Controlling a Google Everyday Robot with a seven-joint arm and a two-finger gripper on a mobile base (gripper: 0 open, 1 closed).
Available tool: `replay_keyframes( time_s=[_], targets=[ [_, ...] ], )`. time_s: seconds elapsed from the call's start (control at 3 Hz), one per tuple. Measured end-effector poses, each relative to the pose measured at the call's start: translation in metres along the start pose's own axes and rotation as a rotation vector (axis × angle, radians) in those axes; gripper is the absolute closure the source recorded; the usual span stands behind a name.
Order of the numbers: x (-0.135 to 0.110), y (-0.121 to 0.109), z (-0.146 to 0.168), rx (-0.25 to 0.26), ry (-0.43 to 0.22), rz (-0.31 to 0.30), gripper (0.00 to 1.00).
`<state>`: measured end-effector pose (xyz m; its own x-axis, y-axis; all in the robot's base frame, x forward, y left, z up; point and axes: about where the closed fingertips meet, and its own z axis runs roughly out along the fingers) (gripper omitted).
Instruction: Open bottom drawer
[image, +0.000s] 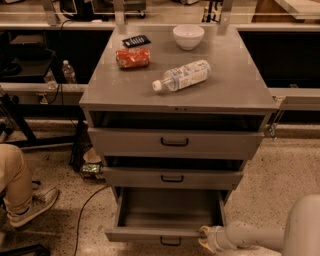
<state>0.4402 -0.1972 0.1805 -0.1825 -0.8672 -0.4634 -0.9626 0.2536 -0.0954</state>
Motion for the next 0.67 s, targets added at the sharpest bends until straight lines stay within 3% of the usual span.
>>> replay_keyframes(
  time_s=[0.33, 0.67],
  targets=[
    [-0.002, -0.0003, -0.0037, 0.0, 0.0, 0.0, 1.0],
    [-0.002, -0.0002, -0.0037, 0.0, 0.0, 0.0, 0.84]
  ],
)
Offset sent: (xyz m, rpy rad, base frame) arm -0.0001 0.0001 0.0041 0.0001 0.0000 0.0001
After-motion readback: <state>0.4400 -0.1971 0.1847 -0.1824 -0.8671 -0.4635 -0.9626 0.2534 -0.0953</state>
